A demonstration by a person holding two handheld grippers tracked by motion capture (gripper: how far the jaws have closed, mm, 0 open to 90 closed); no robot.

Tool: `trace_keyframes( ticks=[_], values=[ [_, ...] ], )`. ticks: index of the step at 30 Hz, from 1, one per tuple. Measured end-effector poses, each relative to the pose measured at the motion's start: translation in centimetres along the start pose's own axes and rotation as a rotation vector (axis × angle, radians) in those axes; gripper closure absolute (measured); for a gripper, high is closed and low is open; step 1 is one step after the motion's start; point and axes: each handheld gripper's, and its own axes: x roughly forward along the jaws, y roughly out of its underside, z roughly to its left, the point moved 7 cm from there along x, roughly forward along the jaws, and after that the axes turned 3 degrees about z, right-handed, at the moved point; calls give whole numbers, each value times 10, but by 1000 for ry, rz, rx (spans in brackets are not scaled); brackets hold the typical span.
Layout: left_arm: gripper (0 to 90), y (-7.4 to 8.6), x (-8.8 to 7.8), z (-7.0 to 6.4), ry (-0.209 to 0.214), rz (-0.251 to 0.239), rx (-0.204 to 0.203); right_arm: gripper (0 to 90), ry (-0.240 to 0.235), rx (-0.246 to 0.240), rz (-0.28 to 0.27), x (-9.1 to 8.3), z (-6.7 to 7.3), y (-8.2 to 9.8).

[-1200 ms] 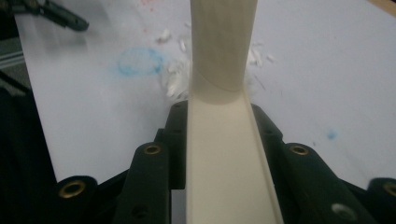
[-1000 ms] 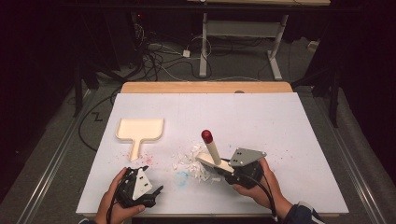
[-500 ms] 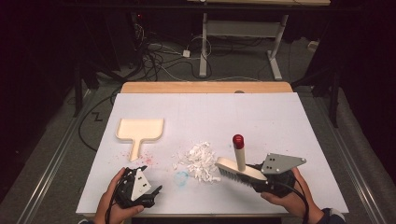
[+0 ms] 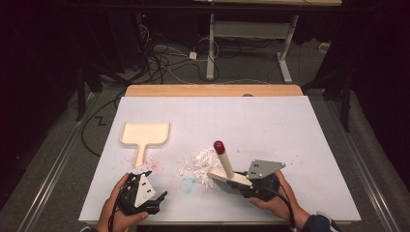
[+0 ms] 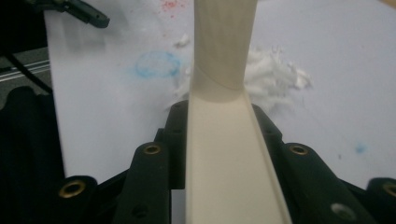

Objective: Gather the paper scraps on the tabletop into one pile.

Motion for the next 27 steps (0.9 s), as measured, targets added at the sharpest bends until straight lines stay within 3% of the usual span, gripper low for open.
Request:
trace_keyframes(
  ticks=[3, 7, 13, 17, 23, 27],
  values=[
    [177, 0, 0, 0, 0, 1, 1, 679, 15, -39, -26, 15, -1, -15],
    [177, 1, 0, 0, -2, 2, 3, 680, 10, -39, -61, 23, -3, -31],
    [177, 2, 0, 0, -5, 3, 0, 679, 11, -21, -130, 4, -6, -42],
    [177, 1, -2, 0, -8, -3, 0, 679, 7, -30, -160, -12, -4, -40],
    [177, 0, -3, 2, -12, -8, -5, 679, -52, -39, -236, -27, 11, -42],
    [177, -1, -8, 9, -29, -34, -32, 679, -113, -11, -272, -7, 26, -49]
  ],
)
